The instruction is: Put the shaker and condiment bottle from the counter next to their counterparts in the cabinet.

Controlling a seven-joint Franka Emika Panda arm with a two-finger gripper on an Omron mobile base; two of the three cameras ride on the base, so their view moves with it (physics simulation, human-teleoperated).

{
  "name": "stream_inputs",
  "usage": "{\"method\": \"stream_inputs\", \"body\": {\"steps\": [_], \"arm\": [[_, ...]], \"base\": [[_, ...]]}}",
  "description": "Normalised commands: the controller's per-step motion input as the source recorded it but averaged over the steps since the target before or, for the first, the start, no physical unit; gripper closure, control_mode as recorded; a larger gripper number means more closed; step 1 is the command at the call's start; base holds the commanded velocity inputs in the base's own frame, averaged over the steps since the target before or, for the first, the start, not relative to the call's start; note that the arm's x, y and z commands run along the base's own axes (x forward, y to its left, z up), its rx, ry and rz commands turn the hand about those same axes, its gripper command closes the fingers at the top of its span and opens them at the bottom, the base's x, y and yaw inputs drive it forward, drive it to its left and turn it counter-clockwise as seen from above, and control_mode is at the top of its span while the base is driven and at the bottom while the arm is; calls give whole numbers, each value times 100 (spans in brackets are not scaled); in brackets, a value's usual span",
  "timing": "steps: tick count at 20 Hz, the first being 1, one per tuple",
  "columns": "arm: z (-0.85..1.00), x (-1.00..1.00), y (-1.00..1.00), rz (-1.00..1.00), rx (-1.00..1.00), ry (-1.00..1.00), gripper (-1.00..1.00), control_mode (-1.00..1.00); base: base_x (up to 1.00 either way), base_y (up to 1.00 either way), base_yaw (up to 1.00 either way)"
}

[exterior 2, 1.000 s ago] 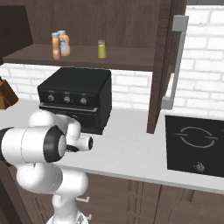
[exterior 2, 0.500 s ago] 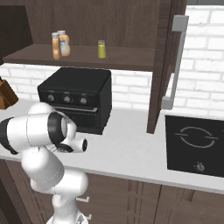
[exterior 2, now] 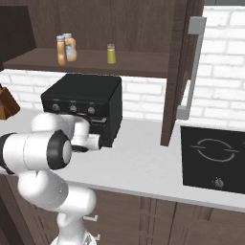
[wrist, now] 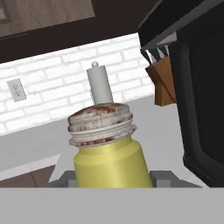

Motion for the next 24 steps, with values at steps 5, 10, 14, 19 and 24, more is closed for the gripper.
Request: {"method": "stream_inputs", "body": {"steps": [5,10,14,19,24], "arm": [[78,-1,0,0,-5,-2,100,-100],[73,-6,0,-4,-3,0,100,-100],[49,-1,-11,-25,0,0,100,-100],[50,0,-21,-31,0,0,100,-100],[67,0,-30,-34,0,0,100,-100]], "base": [[0,0,0],[0,0,0],[0,0,0],[0,0,0],[0,0,0]]}}
